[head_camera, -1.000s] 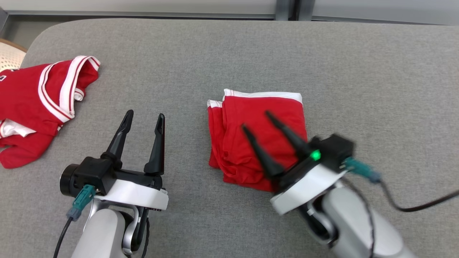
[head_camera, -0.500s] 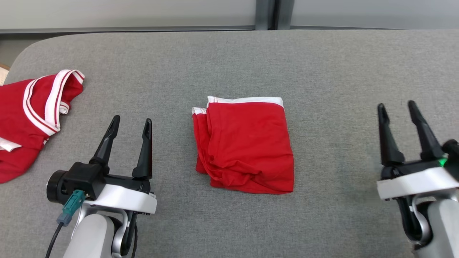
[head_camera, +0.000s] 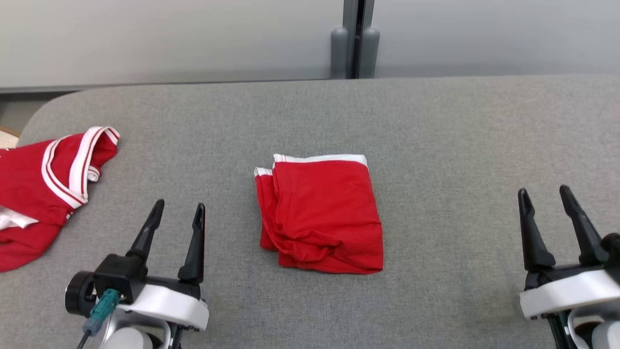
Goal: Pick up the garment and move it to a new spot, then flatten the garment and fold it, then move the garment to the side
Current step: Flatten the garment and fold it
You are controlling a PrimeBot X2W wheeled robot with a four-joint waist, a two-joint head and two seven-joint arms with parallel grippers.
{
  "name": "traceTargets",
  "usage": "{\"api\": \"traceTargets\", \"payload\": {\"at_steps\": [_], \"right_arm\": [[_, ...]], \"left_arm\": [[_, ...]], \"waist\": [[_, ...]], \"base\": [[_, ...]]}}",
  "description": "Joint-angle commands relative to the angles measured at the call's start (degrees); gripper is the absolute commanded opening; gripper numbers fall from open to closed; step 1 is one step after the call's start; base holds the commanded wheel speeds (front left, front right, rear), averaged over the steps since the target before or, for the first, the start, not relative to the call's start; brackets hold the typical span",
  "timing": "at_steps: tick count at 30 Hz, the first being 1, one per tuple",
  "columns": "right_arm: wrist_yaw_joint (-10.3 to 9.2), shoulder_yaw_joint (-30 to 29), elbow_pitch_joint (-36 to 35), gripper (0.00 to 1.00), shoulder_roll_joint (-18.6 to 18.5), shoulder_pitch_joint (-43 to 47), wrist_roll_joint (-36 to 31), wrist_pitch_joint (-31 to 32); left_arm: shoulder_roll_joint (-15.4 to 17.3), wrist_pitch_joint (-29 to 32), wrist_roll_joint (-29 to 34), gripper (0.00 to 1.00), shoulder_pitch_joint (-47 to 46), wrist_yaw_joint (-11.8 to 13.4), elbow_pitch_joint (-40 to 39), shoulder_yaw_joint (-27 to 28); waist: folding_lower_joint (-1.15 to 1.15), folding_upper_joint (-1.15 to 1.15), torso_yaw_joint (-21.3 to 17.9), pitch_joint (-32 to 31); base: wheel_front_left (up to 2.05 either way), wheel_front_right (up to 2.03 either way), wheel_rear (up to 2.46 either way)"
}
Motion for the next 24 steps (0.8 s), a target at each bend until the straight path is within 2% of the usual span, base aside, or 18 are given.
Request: {"api": "traceTargets", "payload": {"at_steps": [1, 11, 24], "right_arm": [[-0.01, -0.33, -0.60, 1.00, 0.05, 1.54, -0.55, 0.69], [-0.01, -0.54, -4.57, 1.00, 0.56, 7.64, -1.66, 3.93], [0.00, -1.01, -7.11, 1.00, 1.81, 9.29, -1.99, 5.03]], "left_arm": [[0.56, 0.33, -0.23, 1.00, 1.26, 0.37, -0.25, -0.12], [1.71, 2.69, -1.06, 1.00, 6.19, 1.61, -2.20, 0.35], [2.91, 3.74, -1.58, 1.00, 7.39, 2.50, -4.44, 0.67]], "waist": [[0.00, 0.00, -0.34, -2.09], [0.00, 0.00, -0.63, -7.28], [0.00, 0.00, -0.80, -7.65]], "base": [[0.00, 0.00, 0.00], [0.00, 0.00, 0.00], [0.00, 0.00, 0.00]]}}
